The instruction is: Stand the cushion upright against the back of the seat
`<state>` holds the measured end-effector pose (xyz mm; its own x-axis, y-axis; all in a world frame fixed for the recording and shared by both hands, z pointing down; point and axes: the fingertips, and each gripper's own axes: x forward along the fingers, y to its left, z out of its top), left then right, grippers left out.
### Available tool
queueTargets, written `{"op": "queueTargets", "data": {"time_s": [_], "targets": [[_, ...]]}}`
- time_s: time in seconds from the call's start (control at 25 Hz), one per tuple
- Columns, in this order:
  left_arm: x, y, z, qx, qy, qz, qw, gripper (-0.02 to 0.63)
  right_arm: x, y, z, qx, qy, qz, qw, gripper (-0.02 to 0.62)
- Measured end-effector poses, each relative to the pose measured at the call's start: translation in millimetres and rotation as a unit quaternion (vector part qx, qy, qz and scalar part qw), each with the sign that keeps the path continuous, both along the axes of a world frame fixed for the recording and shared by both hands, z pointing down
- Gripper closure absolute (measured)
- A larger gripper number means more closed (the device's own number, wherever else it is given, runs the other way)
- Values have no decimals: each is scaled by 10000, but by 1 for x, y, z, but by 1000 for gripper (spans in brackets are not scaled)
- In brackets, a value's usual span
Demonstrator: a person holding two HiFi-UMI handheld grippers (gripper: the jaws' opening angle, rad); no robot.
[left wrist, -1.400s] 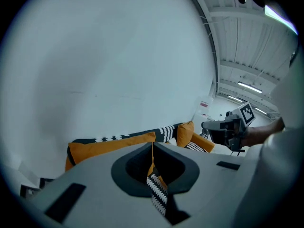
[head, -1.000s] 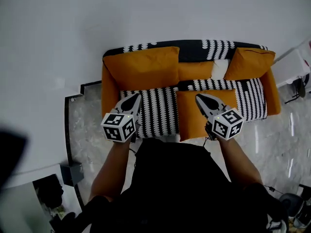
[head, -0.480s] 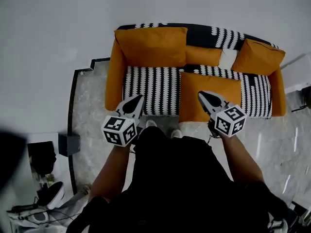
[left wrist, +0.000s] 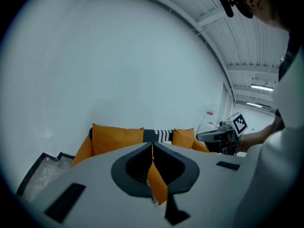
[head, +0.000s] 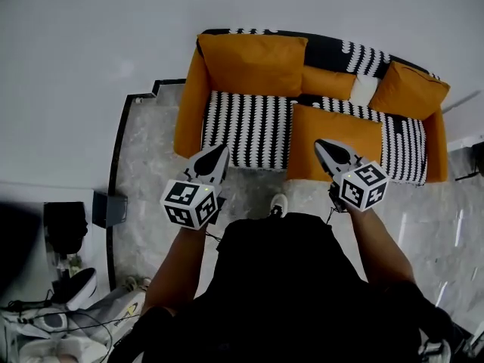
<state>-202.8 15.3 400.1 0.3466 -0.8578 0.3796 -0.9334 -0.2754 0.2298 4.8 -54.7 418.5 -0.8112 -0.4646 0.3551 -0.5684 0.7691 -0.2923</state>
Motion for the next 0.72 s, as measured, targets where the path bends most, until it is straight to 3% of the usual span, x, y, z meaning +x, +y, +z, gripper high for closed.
{"op": "queueTargets", "data": {"time_s": [0.2, 0.4, 0.72], "targets": [[-2, 33, 4, -64, 252, 39, 9997, 584, -5, 46, 8, -366, 93, 66, 9993, 557], [4, 60, 22, -201, 389, 109, 9990, 584, -6, 80, 12, -411, 166, 131, 9989, 557], [42, 81, 42, -336, 448, 556, 9969, 584, 45, 118, 20, -415, 331, 642, 9965, 557]]}}
